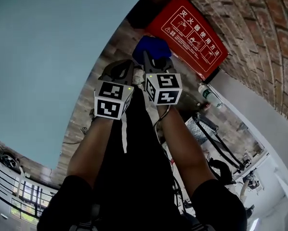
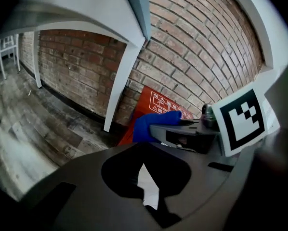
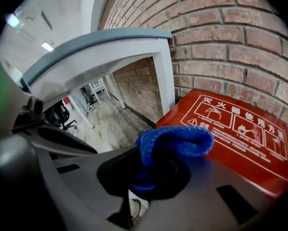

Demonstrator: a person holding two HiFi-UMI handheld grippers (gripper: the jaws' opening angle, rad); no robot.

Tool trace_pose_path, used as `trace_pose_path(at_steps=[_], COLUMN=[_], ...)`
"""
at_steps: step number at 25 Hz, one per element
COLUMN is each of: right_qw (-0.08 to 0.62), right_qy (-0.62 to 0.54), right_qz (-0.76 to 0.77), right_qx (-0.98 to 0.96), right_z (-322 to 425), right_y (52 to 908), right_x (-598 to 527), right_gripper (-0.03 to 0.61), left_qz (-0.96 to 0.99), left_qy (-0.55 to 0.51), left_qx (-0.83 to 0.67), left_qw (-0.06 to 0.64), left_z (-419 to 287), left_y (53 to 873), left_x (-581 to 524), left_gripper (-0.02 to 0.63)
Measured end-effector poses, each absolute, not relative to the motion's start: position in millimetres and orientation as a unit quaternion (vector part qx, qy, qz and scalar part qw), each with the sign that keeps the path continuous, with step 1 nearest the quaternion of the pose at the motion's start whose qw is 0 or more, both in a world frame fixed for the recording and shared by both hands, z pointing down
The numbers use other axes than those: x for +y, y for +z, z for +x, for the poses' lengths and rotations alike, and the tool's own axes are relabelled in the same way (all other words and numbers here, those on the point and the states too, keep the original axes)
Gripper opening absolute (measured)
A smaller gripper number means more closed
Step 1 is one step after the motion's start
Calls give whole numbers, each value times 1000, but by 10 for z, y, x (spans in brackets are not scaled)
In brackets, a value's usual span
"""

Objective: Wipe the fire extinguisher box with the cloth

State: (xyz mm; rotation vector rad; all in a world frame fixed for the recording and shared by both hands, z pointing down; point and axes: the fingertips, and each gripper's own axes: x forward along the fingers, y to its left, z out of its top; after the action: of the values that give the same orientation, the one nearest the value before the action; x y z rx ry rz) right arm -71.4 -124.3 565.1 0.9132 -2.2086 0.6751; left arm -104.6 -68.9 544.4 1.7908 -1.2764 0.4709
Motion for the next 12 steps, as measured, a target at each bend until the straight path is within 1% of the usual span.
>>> trace_pose_path(at_steps=[4,8,12], right_qw=[303,228,219], right_qy=[281,390,391], right_qz=[356,420,448], right_qx=[-838,-787,-774], right_z=[-894,-748,-472], right_y=[5941,6106,6168], right_x=[-1423,-1657,-1613], right_gripper=[46,46,46], left_qz=[708,706,710], left_qy=[191,208,227], left_qx=[-514,-502,-489], left_qw=[445,455,453], left_z=[-1031,-1016,-956], left_y=[5620,5730,5783], left_x=[-569,-462,-415], left_gripper=[-3,-3,-3])
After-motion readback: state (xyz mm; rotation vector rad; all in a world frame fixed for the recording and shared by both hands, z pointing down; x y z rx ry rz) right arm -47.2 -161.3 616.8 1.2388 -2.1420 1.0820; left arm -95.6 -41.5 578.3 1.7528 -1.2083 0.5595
